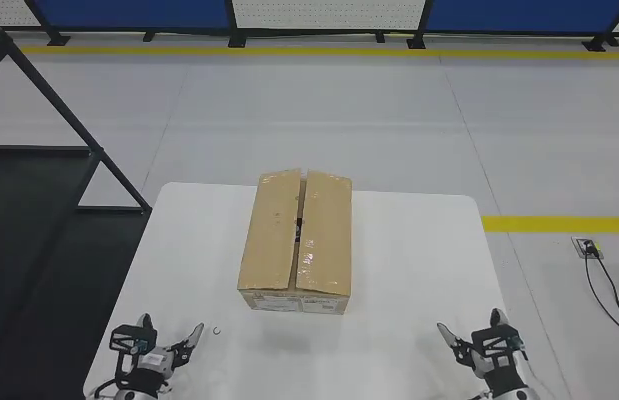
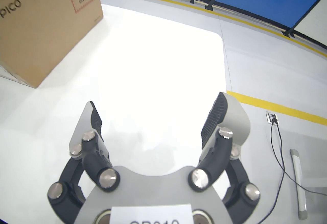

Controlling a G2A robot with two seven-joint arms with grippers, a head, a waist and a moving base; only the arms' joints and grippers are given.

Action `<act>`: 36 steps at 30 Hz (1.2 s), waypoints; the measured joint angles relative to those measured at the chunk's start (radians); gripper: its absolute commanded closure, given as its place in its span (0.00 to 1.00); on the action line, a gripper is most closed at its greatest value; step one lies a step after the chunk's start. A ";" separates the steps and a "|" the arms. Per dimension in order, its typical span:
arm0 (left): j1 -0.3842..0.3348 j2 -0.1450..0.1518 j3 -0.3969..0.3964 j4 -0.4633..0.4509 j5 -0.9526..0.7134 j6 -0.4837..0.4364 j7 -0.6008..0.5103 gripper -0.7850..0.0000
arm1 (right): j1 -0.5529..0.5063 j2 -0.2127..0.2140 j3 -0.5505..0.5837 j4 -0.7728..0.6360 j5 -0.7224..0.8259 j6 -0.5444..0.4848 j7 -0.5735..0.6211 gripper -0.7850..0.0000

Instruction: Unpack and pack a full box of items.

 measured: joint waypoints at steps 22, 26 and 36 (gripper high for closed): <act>0.021 -0.002 -0.022 -0.076 -0.025 -0.021 0.022 0.00 | -0.010 0.001 -0.017 -0.109 -0.049 -0.058 0.014 0.00; 0.021 -0.002 -0.022 -0.076 -0.025 -0.021 0.022 0.00 | -0.010 0.001 -0.017 -0.109 -0.049 -0.058 0.014 0.00; -0.012 -0.009 -0.023 -0.078 -0.093 -0.014 0.053 0.00 | 0.014 0.000 -0.038 -0.137 -0.054 -0.114 -0.028 0.00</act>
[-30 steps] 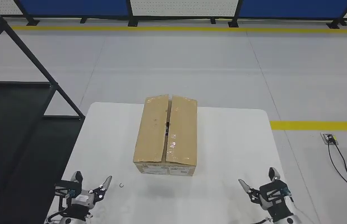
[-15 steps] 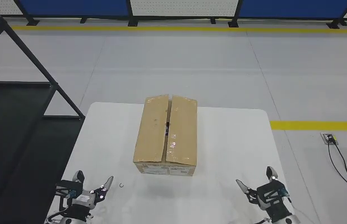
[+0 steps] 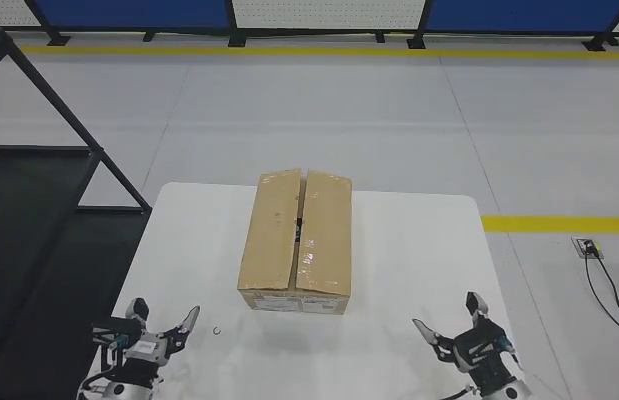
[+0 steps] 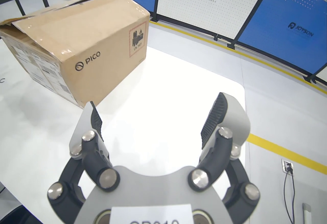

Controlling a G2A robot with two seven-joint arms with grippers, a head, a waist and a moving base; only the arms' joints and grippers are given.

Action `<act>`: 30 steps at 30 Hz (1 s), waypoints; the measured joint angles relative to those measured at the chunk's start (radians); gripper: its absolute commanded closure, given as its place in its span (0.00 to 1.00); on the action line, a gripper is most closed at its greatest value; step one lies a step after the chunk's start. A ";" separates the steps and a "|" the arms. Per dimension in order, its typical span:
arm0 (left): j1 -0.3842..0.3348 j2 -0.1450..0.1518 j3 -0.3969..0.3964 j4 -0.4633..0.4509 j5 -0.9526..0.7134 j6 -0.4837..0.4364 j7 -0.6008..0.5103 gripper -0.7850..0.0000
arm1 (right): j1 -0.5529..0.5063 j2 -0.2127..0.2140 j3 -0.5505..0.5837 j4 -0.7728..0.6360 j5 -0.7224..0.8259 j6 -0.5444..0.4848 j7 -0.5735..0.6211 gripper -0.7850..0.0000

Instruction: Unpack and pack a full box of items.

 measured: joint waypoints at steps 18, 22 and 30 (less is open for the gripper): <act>-0.026 -0.006 0.024 -0.021 -0.018 -0.007 0.002 0.00 | 0.030 -0.005 -0.067 -0.056 -0.035 -0.010 -0.002 0.00; -0.026 -0.006 0.024 -0.021 -0.018 -0.007 0.002 0.00 | 0.034 -0.006 -0.070 -0.057 -0.029 -0.009 -0.010 0.00; -0.074 -0.008 0.038 0.015 -0.025 -0.054 -0.013 0.00 | 0.041 -0.006 -0.096 -0.087 -0.086 -0.040 -0.079 0.00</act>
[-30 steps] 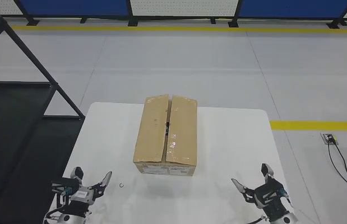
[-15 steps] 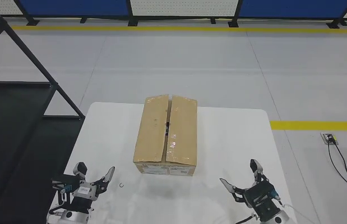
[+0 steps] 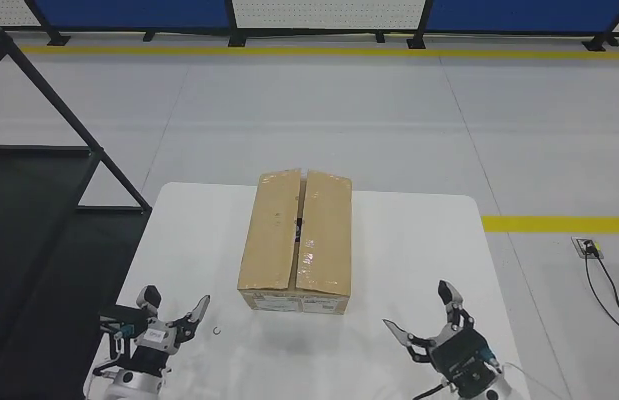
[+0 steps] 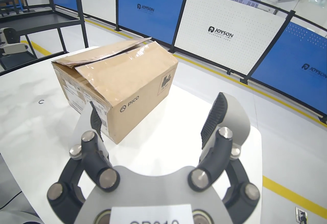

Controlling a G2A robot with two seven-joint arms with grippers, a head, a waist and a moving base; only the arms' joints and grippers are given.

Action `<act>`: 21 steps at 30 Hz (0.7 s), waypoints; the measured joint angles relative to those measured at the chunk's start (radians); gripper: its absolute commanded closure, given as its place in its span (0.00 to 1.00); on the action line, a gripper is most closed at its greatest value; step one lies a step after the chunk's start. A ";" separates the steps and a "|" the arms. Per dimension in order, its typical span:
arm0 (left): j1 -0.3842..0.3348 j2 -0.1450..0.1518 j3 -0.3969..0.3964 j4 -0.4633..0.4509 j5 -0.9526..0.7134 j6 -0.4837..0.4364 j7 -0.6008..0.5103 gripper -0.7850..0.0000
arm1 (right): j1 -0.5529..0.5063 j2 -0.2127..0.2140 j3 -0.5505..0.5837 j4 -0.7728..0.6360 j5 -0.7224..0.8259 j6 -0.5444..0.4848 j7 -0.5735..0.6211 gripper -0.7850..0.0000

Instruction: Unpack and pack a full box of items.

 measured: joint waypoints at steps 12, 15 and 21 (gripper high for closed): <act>-0.047 -0.003 0.020 0.039 0.007 -0.033 0.019 0.00 | -0.039 0.007 0.001 -0.018 -0.090 -0.057 -0.075 0.00; -0.048 -0.003 0.020 0.039 0.006 -0.033 0.019 0.00 | -0.039 0.006 0.001 -0.018 -0.090 -0.057 -0.075 0.00; -0.081 -0.006 0.036 0.062 0.044 0.007 -0.008 0.00 | 0.000 0.006 -0.038 -0.003 -0.173 -0.052 -0.047 0.00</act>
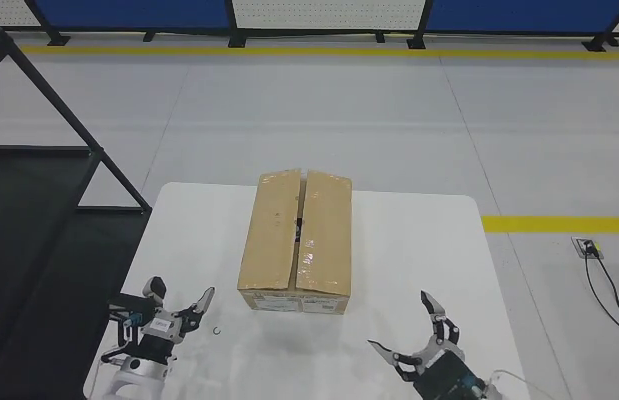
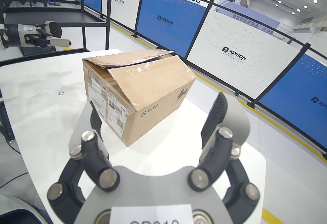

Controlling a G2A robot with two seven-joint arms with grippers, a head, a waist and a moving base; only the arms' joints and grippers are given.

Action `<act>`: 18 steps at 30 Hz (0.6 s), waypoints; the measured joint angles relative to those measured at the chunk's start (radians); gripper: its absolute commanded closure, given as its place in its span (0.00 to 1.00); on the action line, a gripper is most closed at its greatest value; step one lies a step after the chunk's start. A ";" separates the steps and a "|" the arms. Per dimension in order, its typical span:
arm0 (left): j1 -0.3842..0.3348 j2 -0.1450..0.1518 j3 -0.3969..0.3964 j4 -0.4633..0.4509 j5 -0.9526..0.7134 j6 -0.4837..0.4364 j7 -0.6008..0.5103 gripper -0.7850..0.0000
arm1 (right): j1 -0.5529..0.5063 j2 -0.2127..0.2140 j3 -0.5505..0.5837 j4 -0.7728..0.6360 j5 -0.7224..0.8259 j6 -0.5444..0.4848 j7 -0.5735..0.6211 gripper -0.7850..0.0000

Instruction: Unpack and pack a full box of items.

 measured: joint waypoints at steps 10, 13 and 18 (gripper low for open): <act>-0.111 -0.012 0.070 0.078 0.009 0.071 -0.076 0.00 | 0.069 -0.009 -0.098 0.039 -0.112 0.065 0.028 0.00; -0.110 -0.012 0.070 0.077 0.010 0.071 -0.075 0.00 | 0.068 -0.009 -0.097 0.038 -0.111 0.064 0.028 0.00; -0.111 -0.012 0.071 0.077 0.007 0.068 -0.076 0.00 | 0.071 -0.010 -0.103 0.038 -0.114 0.062 0.025 0.00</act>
